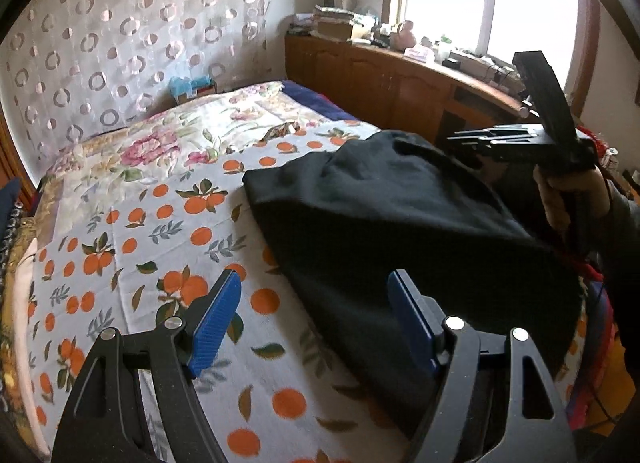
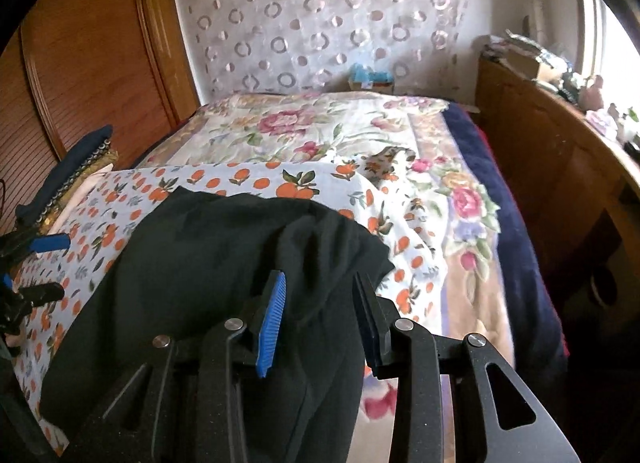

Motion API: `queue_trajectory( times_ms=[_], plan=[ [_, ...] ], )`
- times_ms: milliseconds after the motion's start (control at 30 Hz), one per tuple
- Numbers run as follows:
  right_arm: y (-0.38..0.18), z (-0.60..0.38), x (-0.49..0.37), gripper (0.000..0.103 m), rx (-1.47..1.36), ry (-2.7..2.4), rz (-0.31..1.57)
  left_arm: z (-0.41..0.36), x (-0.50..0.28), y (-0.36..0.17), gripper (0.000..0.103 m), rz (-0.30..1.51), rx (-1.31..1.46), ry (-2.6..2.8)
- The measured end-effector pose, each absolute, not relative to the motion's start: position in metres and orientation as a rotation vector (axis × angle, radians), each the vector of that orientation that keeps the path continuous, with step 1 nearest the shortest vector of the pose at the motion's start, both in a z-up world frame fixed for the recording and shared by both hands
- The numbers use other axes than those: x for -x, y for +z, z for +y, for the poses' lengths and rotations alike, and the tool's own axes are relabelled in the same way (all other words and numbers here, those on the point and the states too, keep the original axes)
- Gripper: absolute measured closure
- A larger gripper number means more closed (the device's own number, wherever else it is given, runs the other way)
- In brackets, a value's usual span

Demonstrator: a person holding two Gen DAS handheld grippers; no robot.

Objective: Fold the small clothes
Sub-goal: 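Lift and drag the shirt across the bed with the right gripper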

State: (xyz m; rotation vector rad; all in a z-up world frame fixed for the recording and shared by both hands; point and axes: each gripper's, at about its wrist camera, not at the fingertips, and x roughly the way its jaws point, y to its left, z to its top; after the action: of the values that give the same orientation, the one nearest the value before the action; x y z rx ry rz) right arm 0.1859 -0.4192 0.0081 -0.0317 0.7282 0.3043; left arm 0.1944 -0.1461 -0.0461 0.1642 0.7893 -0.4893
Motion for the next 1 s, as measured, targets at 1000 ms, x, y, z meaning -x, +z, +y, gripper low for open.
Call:
queue_trajectory(
  times_ms=[1000],
  plan=[
    [0.037,-0.424,-0.228,0.061,0.118,0.195,0.723,-0.141,-0.194,-0.068,0.026,0.871,-0.104,-0.505]
  ],
)
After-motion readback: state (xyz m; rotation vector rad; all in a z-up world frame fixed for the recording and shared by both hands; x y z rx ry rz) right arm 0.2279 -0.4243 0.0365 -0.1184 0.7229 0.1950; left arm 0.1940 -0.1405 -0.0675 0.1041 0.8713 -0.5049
